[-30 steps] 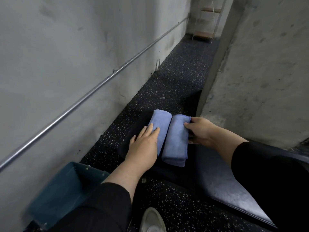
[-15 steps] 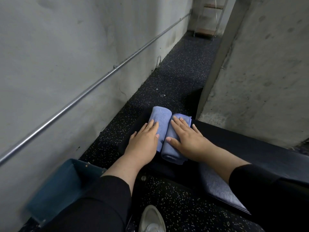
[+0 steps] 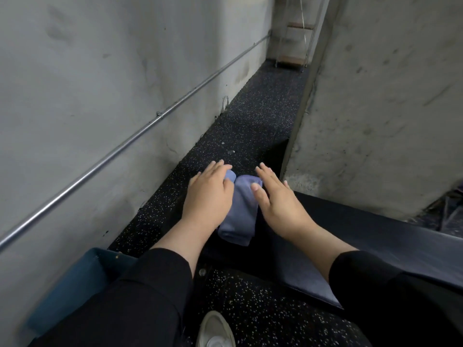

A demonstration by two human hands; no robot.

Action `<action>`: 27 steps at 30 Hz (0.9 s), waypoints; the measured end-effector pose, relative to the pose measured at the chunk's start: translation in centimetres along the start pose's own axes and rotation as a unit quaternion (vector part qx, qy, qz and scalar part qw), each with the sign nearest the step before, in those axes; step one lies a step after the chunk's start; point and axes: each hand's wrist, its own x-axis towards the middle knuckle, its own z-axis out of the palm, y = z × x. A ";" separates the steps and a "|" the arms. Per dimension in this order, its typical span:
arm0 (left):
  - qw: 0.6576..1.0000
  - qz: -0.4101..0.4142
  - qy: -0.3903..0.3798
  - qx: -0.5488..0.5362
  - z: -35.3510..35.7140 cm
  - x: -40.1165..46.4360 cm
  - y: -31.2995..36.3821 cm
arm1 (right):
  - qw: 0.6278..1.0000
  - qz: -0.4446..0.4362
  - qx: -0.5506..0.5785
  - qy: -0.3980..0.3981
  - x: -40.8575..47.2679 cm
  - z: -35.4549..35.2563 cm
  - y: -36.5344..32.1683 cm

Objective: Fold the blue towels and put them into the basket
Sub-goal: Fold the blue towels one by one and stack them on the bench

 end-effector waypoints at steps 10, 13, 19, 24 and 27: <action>0.984 0.047 -0.067 -0.161 2.9 -3.3 19.3 | 0.989 0.098 -0.082 0.080 -13.7 -16.6 7.4; 0.973 0.072 -0.134 -0.175 5.0 -6.1 24.9 | 0.975 0.139 -0.160 0.069 -19.9 -21.5 11.7; 0.953 0.121 -0.200 -0.193 9.0 -10.4 31.9 | 0.968 0.170 -0.183 0.030 -27.2 -26.7 16.3; 0.946 0.144 -0.225 -0.185 11.8 -11.6 34.7 | 0.939 0.142 -0.269 0.157 -29.8 -30.1 18.9; 0.941 0.159 -0.238 -0.181 13.0 -11.8 36.2 | 0.890 0.164 -0.346 0.247 -30.8 -33.1 20.3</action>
